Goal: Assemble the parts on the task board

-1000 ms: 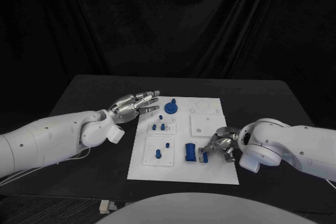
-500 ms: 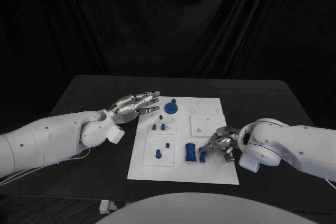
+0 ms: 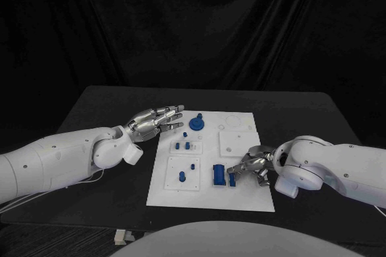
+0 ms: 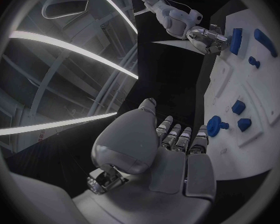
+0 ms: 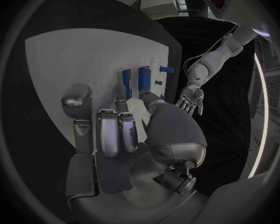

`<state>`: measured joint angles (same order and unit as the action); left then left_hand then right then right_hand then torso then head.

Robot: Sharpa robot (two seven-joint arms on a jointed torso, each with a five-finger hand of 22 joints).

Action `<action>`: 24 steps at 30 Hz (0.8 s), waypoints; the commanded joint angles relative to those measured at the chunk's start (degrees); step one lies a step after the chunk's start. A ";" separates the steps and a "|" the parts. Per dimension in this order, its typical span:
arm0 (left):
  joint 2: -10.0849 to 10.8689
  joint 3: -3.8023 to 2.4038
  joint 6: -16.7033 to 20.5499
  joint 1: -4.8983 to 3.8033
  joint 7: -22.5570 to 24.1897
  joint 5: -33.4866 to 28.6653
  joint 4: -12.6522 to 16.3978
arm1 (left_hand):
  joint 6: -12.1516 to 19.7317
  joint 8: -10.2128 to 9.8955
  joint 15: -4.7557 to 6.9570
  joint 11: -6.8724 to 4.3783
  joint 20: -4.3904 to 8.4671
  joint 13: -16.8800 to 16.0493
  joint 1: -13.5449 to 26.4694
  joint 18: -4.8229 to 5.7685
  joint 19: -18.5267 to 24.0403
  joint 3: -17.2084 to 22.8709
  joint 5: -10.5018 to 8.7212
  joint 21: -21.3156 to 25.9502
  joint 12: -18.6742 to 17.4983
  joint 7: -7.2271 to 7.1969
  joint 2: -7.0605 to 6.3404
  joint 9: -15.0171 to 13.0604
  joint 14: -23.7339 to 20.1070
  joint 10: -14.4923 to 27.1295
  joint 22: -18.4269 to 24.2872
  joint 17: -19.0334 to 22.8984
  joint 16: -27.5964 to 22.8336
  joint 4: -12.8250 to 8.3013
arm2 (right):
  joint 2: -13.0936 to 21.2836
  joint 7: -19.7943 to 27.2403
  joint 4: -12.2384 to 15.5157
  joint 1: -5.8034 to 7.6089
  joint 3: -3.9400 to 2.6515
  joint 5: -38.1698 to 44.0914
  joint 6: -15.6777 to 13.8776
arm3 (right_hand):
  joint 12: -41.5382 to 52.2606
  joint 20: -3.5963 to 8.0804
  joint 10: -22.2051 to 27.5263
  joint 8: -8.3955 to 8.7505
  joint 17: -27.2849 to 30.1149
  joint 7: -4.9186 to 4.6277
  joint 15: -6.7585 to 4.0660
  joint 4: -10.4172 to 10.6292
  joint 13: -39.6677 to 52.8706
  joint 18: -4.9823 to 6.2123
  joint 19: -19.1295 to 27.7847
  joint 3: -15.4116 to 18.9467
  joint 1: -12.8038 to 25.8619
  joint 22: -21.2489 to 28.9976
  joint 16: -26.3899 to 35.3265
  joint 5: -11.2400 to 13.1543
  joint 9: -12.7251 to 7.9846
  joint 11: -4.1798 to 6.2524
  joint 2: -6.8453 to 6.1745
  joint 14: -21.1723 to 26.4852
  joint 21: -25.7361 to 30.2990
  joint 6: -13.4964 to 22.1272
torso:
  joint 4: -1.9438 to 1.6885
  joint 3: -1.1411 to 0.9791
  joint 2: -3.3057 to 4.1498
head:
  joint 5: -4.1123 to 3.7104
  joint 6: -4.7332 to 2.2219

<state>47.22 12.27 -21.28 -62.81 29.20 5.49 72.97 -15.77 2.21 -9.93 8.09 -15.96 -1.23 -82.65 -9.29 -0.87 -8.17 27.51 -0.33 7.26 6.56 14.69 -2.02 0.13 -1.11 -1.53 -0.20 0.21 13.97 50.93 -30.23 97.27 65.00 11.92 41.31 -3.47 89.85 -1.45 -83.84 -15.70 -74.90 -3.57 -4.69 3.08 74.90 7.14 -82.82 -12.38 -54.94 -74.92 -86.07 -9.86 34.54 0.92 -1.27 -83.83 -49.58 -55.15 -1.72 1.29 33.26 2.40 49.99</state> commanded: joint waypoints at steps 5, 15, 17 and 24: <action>0.04 -0.06 -0.75 0.10 0.59 -0.17 0.13 | -0.11 0.26 0.18 0.24 -0.39 -0.05 -0.15 -1.00 0.14 0.29 0.30 -0.25 0.10 0.15 0.42 -0.06 0.15 0.00 -0.07 -0.01 0.24 -0.07 | 1.87 3.77 2.35 -0.03 -0.01 4.32 -4.61 | 0.15 -0.02 -6.16 -1.16 -1.69 0.15 0.01 0.86 15.10 -0.07 0.20 1.57 0.72 -5.47 0.13 0.85 0.13 0.01 0.15 -3.92 0.38 -0.13 | 0.00 0.00 0.01 | 0.17 0.01; 0.70 -0.06 0.37 0.10 4.39 -0.17 0.97 | -1.28 0.56 -0.12 0.38 -0.51 -0.21 -0.41 -1.06 -0.42 0.66 0.49 -0.62 1.20 0.29 -0.35 -0.18 0.51 -0.42 -0.84 -0.21 0.76 -0.71 | 6.31 21.53 6.61 3.82 -0.02 7.79 -18.51 | 0.15 0.55 -6.16 -6.00 5.22 1.21 -0.72 5.60 15.10 0.88 1.81 4.95 0.83 -3.87 2.94 -1.06 2.57 0.95 2.72 -2.38 6.71 -0.38 | 0.01 -0.01 -0.02 | 0.06 0.01; 0.87 -0.06 1.56 0.10 6.41 -0.17 1.47 | -2.10 0.76 0.00 0.51 -0.50 -0.31 -0.53 -1.08 -0.70 0.65 0.53 -0.80 1.94 0.38 -0.89 -0.27 0.66 -0.80 -1.14 -0.27 0.95 -0.99 | 7.03 27.11 6.84 4.36 -0.02 5.60 -22.49 | 0.15 0.45 -6.16 -6.59 15.82 1.16 -0.58 10.33 15.10 2.19 4.63 6.57 2.21 -0.87 8.60 -1.74 2.35 0.86 3.98 0.17 16.51 0.05 | -0.01 -0.02 -0.02 | -0.07 0.01; 1.79 -0.06 7.79 0.10 16.03 2.61 3.32 | -5.69 1.61 1.85 0.14 0.37 -0.78 -0.88 -1.18 -0.89 0.44 2.07 -0.90 5.75 1.30 -2.20 -0.57 0.68 -2.60 -1.14 -0.26 0.98 -0.93 | 7.94 47.06 5.73 5.14 -0.01 -11.69 -28.58 | -46.94 -5.30 29.65 -3.46 54.91 -3.67 5.84 13.59 -24.32 2.64 19.36 16.33 9.18 15.78 48.74 -4.96 -3.89 -4.81 8.60 18.85 42.23 4.45 | -0.02 0.00 -0.03 | -0.21 0.01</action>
<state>48.90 12.26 -18.08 -62.77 35.55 6.06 75.91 -21.24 3.55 -8.39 8.17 -15.95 -1.95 -83.45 -9.29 -1.90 -7.57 29.34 -1.00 12.86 7.91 13.06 -2.54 0.81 -3.44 -2.76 -0.42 1.09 12.87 58.75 1.16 103.33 70.00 11.92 40.60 -25.75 46.14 -6.38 -56.06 -19.44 -21.21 -6.96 0.72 16.58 52.69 9.88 -64.20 3.43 -45.99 -60.08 -39.34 -15.01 31.06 -3.41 7.09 -65.85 -8.51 -50.95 -1.72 1.27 33.26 2.18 49.99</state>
